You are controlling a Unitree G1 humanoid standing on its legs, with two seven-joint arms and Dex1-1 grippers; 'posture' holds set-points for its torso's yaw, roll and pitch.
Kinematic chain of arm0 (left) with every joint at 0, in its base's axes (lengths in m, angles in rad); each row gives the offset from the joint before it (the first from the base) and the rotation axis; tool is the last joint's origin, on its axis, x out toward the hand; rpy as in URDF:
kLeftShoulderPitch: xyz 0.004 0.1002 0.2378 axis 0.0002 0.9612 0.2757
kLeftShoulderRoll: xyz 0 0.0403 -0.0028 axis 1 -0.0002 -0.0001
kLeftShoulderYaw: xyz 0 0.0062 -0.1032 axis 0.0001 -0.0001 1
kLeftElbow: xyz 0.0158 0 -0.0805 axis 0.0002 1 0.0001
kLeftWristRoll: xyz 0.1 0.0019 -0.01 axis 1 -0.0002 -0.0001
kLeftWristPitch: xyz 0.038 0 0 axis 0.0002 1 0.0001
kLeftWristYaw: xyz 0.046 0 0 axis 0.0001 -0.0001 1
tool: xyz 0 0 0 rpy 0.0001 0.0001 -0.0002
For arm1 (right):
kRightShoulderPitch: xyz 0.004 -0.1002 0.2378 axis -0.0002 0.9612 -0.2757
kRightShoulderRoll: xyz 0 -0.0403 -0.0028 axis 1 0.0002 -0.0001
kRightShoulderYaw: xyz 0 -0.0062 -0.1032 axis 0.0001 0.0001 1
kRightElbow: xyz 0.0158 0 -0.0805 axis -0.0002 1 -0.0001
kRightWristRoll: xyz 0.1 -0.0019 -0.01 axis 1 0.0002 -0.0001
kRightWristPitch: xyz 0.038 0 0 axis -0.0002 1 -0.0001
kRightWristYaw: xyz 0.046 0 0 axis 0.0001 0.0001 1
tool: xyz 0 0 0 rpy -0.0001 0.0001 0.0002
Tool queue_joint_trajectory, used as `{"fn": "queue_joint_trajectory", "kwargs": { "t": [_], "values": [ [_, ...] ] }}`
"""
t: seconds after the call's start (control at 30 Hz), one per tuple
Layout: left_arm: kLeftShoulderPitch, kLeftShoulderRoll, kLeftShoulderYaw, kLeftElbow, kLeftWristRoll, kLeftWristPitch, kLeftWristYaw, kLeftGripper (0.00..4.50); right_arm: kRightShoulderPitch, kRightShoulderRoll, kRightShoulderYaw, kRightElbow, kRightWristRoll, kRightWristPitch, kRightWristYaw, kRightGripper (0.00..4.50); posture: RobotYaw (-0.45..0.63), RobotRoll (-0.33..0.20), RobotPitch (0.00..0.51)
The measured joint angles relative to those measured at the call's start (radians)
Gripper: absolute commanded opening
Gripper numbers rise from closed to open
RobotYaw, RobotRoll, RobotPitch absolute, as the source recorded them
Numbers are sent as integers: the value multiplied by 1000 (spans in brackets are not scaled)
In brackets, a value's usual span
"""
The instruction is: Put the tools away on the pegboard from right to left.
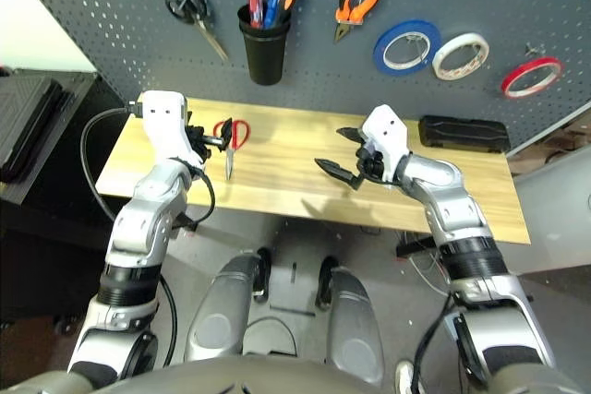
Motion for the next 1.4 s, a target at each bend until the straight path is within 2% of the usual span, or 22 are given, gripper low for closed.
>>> {"fn": "queue_joint_trajectory", "kwargs": {
  "t": [0.23,0.4,0.9,1.2,1.4],
  "values": [
    [-71,9,31,178,11,-59,22,4448,-29,63,42,48,-77,9,-82,4500,229,0,304],
    [-99,11,46,243,15,-90,33,4448,-29,105,70,45,-99,31,-115,4500,225,0,315],
    [-249,37,76,520,18,-168,60,4448,-7,150,73,1,-124,75,-197,4500,203,0,343],
    [-449,64,117,940,18,-315,112,4448,23,209,78,-98,-143,152,-281,4500,165,0,369],
    [-515,73,137,1152,18,-407,142,4448,48,220,72,-227,-142,244,-330,4500,127,0,370]
  ]
}}
